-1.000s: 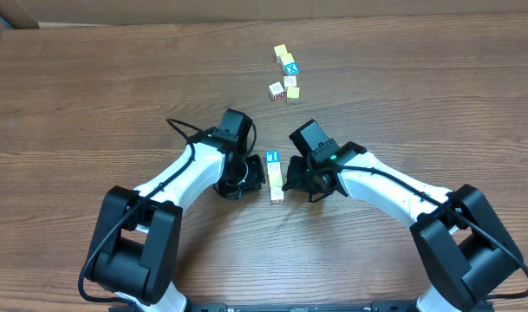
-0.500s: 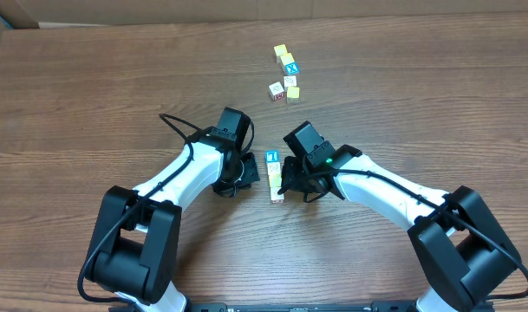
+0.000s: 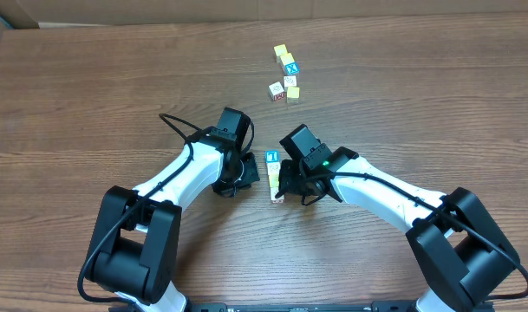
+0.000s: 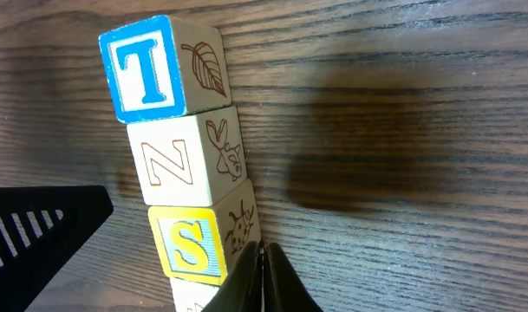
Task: Flip 4 blocks
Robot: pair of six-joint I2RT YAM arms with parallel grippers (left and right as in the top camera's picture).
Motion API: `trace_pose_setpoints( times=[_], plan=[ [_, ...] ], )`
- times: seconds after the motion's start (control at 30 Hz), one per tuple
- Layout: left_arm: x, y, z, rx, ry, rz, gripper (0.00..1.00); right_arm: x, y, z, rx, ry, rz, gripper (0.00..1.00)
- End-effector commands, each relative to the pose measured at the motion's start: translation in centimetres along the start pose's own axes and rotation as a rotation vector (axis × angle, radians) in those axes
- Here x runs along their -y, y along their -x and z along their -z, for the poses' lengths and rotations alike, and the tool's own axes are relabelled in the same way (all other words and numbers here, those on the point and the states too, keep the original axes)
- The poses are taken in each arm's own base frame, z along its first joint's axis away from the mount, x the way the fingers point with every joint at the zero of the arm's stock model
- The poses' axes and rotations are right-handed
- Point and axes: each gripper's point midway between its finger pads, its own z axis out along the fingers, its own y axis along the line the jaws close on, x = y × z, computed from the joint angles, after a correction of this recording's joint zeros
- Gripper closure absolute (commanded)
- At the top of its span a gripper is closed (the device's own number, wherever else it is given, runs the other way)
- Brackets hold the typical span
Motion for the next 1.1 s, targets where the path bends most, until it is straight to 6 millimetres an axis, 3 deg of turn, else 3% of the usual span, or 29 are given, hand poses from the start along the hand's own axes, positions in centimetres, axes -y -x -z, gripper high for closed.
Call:
trace_pose_setpoints(
  times=[0.0, 0.63, 0.8, 0.9, 1.07],
  plan=[
    [0.0, 0.5, 0.4, 0.022, 0.002, 0.005, 0.96, -0.5, 0.2, 0.1, 0.006, 0.011, 0.009, 0.95],
    [0.0, 0.5, 0.4, 0.023, 0.001, 0.005, 0.96, -0.5, 0.3, 0.1, 0.012, 0.011, 0.009, 0.93],
    [-0.1, 0.3, 0.5, 0.018, 0.005, 0.003, 0.96, 0.4, 1.0, 0.2, 0.042, -0.030, 0.010, 0.92],
    [0.0, 0.8, 1.5, 0.037, -0.003, -0.021, 0.96, 0.6, 2.1, 0.9, 0.062, -0.028, 0.024, 0.92],
    [-0.1, 2.6, 5.9, 0.119, -0.038, -0.030, 0.96, 1.6, 4.4, 3.2, 0.078, -0.049, 0.070, 0.88]
  ],
)
